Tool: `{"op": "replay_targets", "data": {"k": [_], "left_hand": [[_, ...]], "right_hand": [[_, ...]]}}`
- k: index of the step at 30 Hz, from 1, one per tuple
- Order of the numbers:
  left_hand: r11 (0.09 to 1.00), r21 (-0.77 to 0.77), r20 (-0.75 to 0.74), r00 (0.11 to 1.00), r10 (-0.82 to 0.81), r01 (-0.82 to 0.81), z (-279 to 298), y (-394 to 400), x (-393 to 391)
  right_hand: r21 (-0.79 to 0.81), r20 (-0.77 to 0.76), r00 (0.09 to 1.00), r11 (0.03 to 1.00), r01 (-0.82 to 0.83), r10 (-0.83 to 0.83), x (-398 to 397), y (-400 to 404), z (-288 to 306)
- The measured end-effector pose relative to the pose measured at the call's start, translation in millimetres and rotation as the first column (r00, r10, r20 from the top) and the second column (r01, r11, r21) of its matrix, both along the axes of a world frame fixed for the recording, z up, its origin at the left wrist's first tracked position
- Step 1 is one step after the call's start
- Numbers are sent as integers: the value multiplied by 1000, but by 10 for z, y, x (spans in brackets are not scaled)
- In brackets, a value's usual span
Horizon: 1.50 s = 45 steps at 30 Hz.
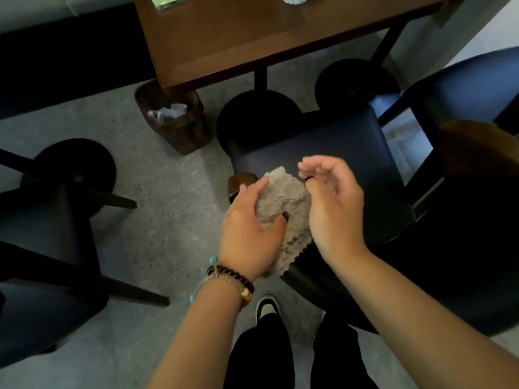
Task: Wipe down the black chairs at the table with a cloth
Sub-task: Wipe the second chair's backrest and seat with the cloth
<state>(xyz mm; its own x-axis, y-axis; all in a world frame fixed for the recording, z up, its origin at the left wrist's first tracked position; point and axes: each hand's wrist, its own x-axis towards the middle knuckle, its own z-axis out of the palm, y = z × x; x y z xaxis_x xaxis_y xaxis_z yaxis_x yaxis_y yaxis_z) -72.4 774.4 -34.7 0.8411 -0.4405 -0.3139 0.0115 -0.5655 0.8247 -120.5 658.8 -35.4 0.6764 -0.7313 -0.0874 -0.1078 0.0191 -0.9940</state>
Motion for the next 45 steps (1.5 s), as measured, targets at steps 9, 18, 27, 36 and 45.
{"op": "replay_targets", "data": {"k": [9, 18, 27, 36, 45], "left_hand": [[565, -279, -610, 598, 521, -777, 2, 161, 124], [647, -66, -454, 600, 659, -760, 50, 104, -61], [785, 109, -404, 694, 596, -610, 29, -252, -425], [624, 105, -351, 558, 752, -775, -60, -415, -576], [585, 211, -124, 572, 811, -783, -113, -522, -601]], "right_hand": [[157, -577, 624, 821, -549, 527, 82, 167, -305], [-2, -520, 715, 836, -549, 468, 113, 70, -152], [192, -937, 14, 552, -812, 348, -76, -243, -132], [375, -570, 423, 681, -630, 705, -164, -88, -177], [218, -668, 340, 611, -761, 662, 44, -316, -711]]}}
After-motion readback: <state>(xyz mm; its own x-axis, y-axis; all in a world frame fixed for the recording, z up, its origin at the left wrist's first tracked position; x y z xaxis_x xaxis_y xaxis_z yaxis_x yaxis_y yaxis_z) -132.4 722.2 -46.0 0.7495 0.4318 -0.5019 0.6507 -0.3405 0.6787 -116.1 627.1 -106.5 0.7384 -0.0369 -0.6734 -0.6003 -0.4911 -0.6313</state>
